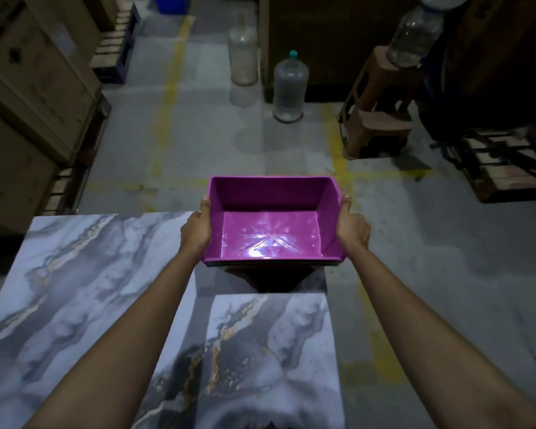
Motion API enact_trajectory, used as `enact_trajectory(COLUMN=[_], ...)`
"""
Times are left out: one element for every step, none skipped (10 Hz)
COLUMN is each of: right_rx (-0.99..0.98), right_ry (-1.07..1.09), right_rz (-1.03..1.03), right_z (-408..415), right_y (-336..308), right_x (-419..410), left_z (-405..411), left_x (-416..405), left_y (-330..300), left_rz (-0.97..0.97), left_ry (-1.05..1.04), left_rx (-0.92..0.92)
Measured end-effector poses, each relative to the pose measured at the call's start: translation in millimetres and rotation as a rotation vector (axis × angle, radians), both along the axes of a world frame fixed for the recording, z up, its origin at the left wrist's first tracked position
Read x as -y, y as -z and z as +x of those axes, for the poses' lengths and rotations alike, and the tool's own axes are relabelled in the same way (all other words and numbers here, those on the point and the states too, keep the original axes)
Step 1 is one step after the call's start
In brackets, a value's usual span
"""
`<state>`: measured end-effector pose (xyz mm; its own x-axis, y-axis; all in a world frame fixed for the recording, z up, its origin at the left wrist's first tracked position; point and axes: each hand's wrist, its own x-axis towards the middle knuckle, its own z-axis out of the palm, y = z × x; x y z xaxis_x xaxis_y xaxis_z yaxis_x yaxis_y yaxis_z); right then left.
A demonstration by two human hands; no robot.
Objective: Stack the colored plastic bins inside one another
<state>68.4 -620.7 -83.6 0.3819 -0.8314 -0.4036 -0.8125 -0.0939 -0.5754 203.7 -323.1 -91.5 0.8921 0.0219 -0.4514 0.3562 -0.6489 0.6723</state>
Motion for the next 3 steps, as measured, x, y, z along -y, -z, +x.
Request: enact_trajectory(right_rx=[0.075,0.13,0.132], right_ry=[-0.118,-0.342,-0.481], right_rz=[-0.166,-0.521,-0.677], right_z=[-12,-23,-25], right_y=[-5,-8,-14], right_x=[-11,-29,-56], left_z=[-10,-41,-70], left_x=[-12,-44,-79], left_y=[-4,-16,-19], left_rz=[0.086,0.139,0.208], left_ry=[0.096,0.131,0.17], left_rx=[0.112,0.306,0.484])
